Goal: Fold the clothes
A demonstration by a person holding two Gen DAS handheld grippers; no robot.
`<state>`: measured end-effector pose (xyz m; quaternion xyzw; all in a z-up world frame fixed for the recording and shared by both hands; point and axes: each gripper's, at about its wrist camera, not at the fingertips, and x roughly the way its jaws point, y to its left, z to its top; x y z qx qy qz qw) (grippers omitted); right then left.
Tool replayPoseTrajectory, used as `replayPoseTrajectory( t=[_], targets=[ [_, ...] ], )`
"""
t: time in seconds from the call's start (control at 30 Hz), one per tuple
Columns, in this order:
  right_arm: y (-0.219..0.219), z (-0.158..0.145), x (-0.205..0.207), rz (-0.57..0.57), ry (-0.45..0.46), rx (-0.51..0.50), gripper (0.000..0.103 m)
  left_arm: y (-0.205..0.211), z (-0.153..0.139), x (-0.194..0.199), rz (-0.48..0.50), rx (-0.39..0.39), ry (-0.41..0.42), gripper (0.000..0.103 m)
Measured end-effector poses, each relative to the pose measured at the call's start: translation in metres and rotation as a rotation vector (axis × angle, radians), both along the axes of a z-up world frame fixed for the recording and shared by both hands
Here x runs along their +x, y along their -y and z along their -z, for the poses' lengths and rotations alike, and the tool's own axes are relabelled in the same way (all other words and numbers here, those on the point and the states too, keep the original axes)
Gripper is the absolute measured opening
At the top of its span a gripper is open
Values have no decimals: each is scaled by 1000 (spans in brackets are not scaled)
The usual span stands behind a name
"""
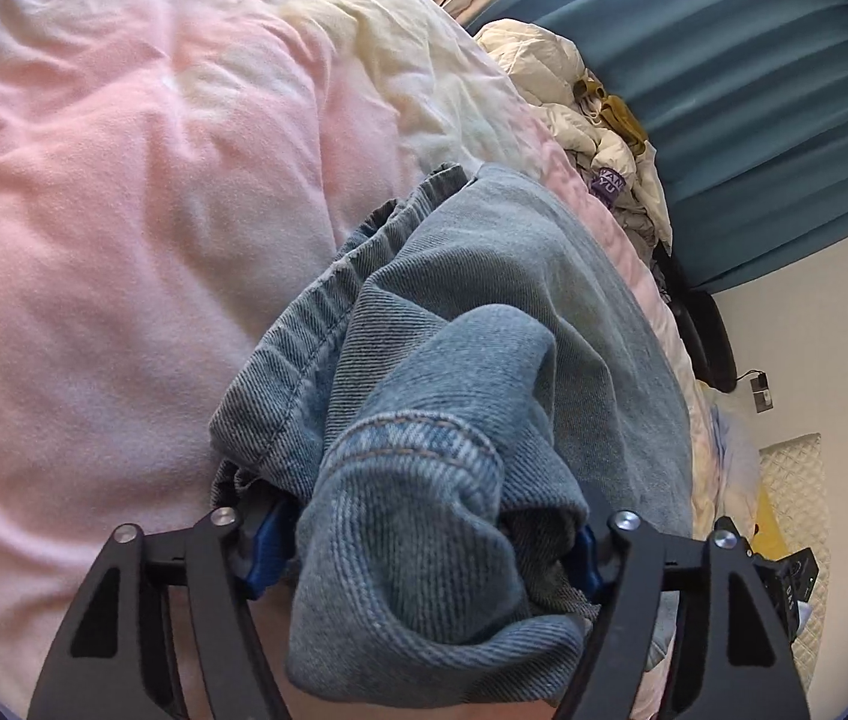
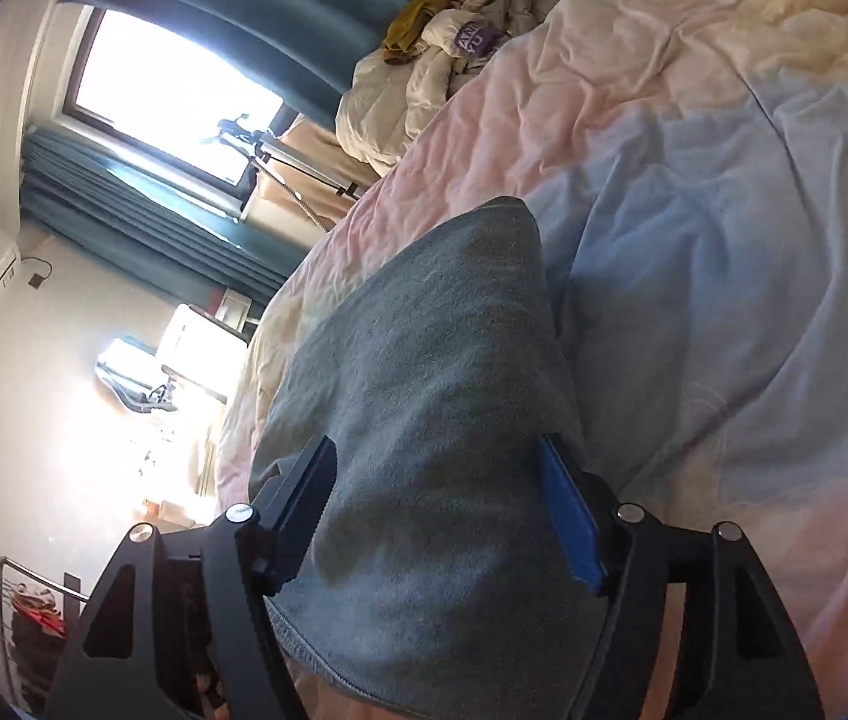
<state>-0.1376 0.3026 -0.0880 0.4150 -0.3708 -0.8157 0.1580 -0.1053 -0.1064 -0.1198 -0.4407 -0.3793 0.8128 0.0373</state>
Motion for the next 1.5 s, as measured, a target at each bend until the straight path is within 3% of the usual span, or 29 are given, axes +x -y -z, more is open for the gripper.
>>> replayPoseTrajectory(
  t=[0.1,0.23,0.33,0.47,0.6,0.73,0.8,0.97,1.03,1.27,1.5],
  targets=[
    [2,10,-15,7,23,58,72,-1,-2,2,-2,-27,-2,61],
    [8,40,-35,-27,75,-25,74,-1,-1,2,-6,-38,0,60],
    [13,30,-34,-78,8,-73,75,1,0,2,-13,-34,9,60],
    [21,8,-27,-108,-63,-41,75,2,2,1,-21,-26,20,60],
    [16,27,-31,-75,-1,-51,74,-4,0,0,-17,-70,21,60],
    [21,37,-35,-68,5,20,65,-4,1,-1,-29,-78,27,60],
    [25,32,-33,-76,-12,73,57,-5,-1,0,-35,-84,27,59],
    [30,13,-21,-63,-63,151,32,-12,-14,6,-44,-160,-2,44],
    [34,1,-15,-66,-95,174,28,-15,-23,10,-46,-190,-28,38],
    [50,-44,5,-82,-190,283,23,-25,-68,26,-54,-295,-111,34],
    [40,-93,30,-63,-247,288,22,-43,-112,41,-31,-309,-172,34]
  ],
)
